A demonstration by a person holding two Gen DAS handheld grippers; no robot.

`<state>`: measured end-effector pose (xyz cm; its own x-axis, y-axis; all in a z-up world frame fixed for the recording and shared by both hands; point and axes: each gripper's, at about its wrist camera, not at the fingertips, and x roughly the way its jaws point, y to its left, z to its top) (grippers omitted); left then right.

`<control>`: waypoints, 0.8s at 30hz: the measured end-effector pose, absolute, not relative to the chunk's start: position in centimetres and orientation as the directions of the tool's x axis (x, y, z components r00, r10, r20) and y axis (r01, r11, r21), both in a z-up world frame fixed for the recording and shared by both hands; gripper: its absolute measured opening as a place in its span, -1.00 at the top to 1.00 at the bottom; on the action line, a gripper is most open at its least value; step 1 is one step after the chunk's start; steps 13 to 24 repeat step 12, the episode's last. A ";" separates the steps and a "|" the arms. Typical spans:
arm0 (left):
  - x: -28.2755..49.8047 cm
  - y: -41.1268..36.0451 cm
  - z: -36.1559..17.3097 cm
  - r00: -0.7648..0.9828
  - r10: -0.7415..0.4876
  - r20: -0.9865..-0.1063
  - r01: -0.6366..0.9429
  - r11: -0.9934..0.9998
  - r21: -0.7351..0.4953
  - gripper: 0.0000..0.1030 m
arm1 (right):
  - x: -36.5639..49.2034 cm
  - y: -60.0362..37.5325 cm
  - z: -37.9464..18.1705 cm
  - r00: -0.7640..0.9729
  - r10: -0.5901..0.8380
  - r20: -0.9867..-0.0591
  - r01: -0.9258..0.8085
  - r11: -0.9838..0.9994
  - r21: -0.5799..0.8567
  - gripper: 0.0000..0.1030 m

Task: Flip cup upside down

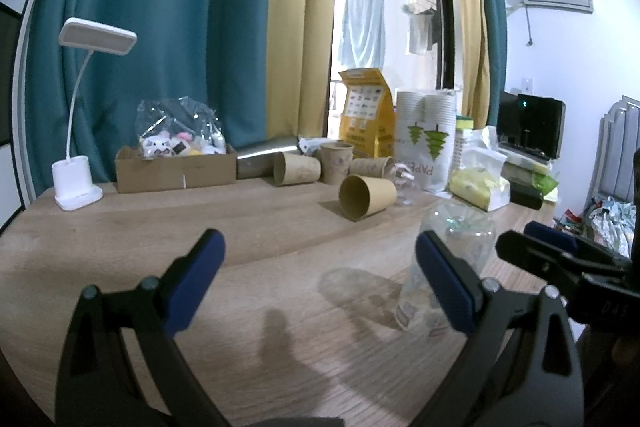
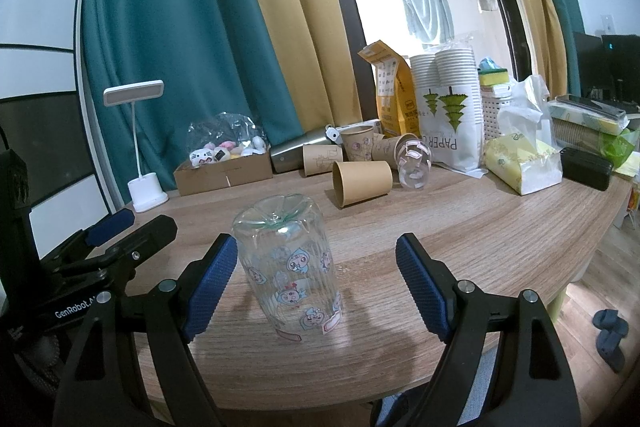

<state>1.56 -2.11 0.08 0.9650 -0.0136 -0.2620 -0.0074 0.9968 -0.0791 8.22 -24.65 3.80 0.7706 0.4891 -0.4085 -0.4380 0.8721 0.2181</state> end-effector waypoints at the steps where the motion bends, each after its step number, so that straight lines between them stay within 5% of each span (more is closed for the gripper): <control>1: 1.5 -2.1 0.1 0.965 -0.014 -0.262 -0.007 0.997 -0.079 -0.89 | 8.2 -24.5 3.8 0.770 0.489 -0.409 -0.438 0.872 0.219 -0.63; 24: 1.5 -2.5 0.3 0.967 -0.025 -0.253 0.008 0.998 -0.066 -0.89 | 8.2 -24.4 3.9 0.768 0.493 -0.409 -0.440 0.870 0.222 -0.63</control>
